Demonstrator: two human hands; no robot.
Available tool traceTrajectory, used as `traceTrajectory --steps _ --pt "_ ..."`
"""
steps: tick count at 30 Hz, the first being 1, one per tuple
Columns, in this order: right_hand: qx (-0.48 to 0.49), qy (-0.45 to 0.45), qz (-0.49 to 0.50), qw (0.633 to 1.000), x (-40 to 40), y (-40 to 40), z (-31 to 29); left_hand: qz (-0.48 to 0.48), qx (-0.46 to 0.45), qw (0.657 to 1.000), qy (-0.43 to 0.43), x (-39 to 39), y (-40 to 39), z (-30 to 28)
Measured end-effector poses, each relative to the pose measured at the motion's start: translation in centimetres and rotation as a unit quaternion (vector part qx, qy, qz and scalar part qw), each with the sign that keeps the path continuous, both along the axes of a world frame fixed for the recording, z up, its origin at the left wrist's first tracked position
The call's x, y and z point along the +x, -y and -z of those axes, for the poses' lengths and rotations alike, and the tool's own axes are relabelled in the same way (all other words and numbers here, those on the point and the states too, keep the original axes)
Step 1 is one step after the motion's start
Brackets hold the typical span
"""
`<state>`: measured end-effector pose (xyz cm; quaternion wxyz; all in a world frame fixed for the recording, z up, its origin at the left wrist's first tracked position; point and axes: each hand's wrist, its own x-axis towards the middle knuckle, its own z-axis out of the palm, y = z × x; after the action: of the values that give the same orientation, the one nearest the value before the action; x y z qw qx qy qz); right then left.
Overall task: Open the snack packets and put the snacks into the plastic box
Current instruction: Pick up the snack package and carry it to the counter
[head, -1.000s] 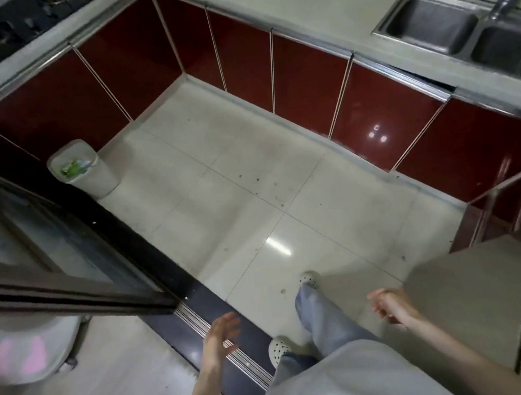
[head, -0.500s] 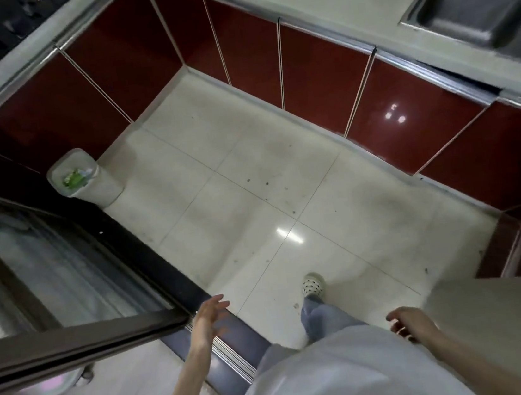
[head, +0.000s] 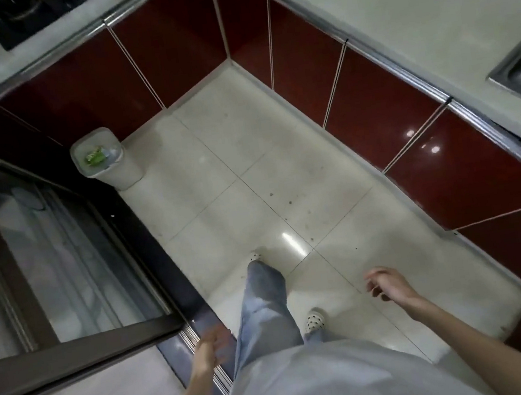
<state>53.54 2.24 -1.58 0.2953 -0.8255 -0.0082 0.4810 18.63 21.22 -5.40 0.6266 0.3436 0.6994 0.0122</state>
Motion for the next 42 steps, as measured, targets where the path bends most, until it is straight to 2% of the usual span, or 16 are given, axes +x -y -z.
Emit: traceTrajectory --steps 4,10,23,32,42 --pt "0.010 0.002 -0.009 1.000 2.7 -6.1 -0.1 0.003 -0.032 0.999 -0.007 1.6 -5.0 0.6" --pt "-0.007 -0.013 0.034 0.999 5.2 -13.1 0.3 0.022 -0.051 0.998 0.003 5.8 -15.0 0.2" --pt "-0.096 -0.070 0.108 0.987 9.6 -22.3 2.7 0.098 0.020 0.995 0.031 17.3 -36.7 -0.2" --pt "-0.103 -0.088 0.090 0.987 20.5 -32.7 3.2 0.095 0.056 0.993 0.032 28.0 -47.0 -2.4" --pt "-0.026 -0.038 -0.002 0.999 34.4 -49.4 0.4 0.019 0.021 0.999 0.032 35.0 -52.0 -2.4"
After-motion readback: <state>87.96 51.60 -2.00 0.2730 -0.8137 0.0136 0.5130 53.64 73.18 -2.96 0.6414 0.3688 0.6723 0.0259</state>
